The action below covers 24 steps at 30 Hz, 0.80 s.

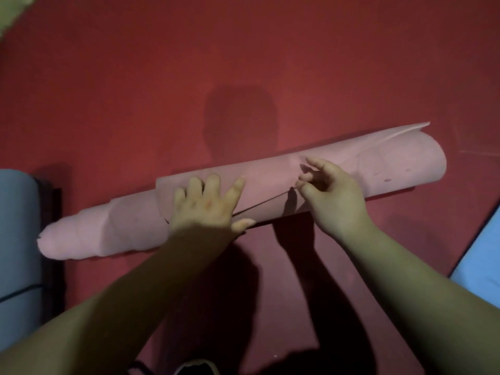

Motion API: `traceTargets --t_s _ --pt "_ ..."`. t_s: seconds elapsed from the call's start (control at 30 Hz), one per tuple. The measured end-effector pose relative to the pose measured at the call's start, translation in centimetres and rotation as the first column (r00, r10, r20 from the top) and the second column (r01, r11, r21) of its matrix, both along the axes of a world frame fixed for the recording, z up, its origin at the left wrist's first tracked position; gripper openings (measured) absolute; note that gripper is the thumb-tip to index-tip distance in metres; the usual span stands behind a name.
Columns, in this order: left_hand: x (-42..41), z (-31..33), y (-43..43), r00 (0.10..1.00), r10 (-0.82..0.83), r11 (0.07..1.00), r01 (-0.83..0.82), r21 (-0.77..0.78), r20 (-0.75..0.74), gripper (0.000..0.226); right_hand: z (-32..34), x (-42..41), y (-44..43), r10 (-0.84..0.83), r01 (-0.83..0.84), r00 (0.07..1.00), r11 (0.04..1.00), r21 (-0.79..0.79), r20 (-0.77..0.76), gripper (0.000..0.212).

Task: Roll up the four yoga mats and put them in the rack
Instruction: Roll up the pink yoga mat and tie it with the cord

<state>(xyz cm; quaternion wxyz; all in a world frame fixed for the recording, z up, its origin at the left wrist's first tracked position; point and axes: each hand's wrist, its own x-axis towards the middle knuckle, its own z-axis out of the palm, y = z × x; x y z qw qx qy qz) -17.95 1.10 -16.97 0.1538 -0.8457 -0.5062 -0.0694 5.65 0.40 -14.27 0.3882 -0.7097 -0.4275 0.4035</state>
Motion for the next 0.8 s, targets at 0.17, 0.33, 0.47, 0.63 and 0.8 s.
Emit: traceTargets --t_s 0.17,0.33,0.47,0.63,0.8 --pt "2.5 3.0 -0.4 0.989 0.145 0.966 -0.148 -0.211 -0.028 0.066 -0.9 2.5 -1.4 -0.138 0.145 0.959 0.989 -0.01 0.247 0.052" --pt "6.4 4.1 1.1 0.996 0.075 0.933 -0.088 -0.349 -0.051 0.07 -0.8 4.9 -3.1 -0.332 0.342 0.881 0.939 0.031 0.338 0.057" --pt "8.2 4.5 1.7 0.989 0.092 0.919 -0.13 -0.373 -0.118 0.084 -0.5 8.1 -3.1 -0.502 0.543 0.8 0.838 -0.043 0.328 0.1" --pt "11.7 5.5 3.1 0.921 -0.129 0.882 -0.062 -0.467 -0.367 0.121 -1.3 12.2 -3.6 -0.544 0.571 0.818 0.805 -0.159 0.186 0.127" --pt "14.9 5.9 5.5 0.798 -0.359 0.835 0.043 -0.549 -0.483 0.113 -2.4 15.2 -3.5 -0.566 0.565 0.823 0.809 -0.164 0.041 0.131"
